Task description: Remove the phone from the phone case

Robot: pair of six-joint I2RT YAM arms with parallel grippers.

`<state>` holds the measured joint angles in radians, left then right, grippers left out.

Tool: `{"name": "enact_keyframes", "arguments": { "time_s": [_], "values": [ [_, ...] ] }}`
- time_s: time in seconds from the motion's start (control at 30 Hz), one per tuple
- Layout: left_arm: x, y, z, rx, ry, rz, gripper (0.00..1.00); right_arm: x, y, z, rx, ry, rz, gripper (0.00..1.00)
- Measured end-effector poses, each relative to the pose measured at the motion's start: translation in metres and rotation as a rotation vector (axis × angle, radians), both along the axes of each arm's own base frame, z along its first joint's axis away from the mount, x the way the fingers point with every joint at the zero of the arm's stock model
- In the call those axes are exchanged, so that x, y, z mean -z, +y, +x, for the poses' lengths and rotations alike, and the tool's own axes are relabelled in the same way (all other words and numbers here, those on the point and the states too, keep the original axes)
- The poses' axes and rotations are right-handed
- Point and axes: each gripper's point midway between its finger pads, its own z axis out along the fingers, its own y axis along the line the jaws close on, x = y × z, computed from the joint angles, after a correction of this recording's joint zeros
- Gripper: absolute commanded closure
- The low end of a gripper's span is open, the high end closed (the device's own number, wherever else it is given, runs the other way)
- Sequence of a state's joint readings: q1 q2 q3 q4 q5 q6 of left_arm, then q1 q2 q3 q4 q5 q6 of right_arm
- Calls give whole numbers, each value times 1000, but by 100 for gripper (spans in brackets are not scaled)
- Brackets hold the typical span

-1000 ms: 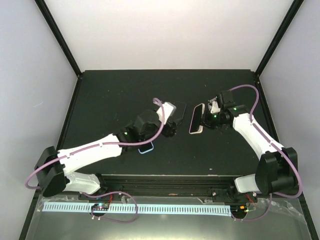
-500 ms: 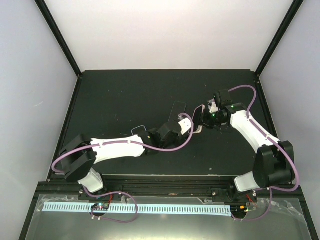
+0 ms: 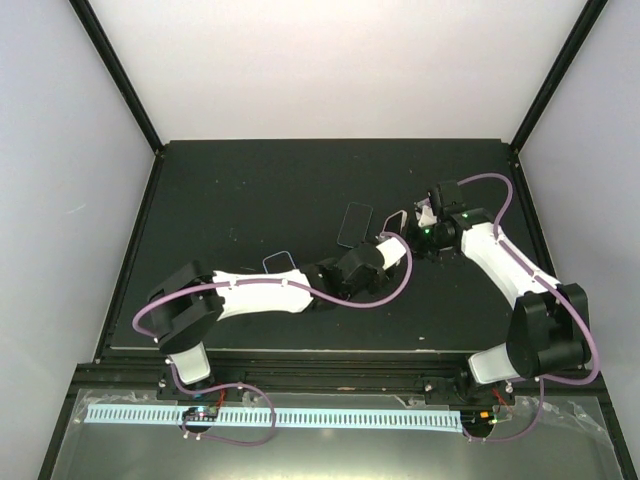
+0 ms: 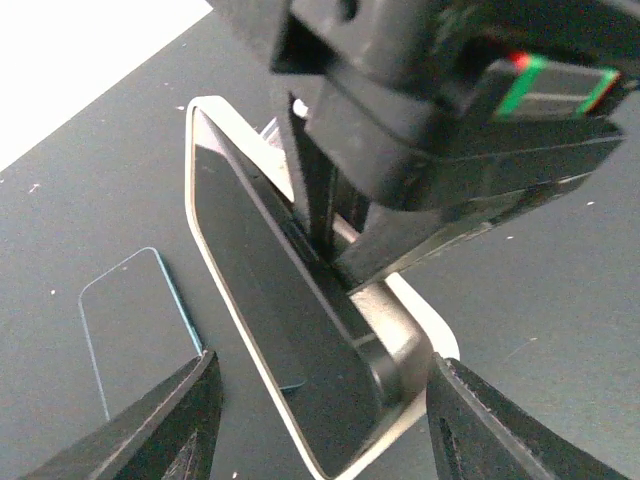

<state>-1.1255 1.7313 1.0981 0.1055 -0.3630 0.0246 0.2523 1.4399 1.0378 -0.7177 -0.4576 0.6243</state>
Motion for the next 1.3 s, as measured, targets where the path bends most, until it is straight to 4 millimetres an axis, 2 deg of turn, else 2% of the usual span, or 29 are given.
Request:
{"name": "enact_keyframes", "arguments": {
  "time_s": [0.13, 0.33, 0.43, 0.63, 0.8, 0.93, 1.3],
  "values": [
    [4, 4, 7, -38, -36, 34, 48, 2, 1, -1, 0, -1, 10, 99],
    [7, 6, 16, -83, -94, 84, 45, 3, 2, -1, 2, -9, 31, 99],
    [9, 6, 21, -111, -129, 115, 49, 3, 4, -1, 0, -13, 46, 99],
    [4, 7, 28, -146, -214, 155, 73, -6, 9, 2, 1, -40, 88, 99],
    [-2, 6, 28, -153, -254, 147, 89, -16, 12, 5, 1, -71, 113, 99],
    [-5, 9, 30, -179, -273, 132, 98, -17, 13, 5, 16, -61, 127, 99],
    [-12, 14, 27, -201, -249, 63, 98, -23, 13, 6, 16, -66, 90, 99]
  ]
}}
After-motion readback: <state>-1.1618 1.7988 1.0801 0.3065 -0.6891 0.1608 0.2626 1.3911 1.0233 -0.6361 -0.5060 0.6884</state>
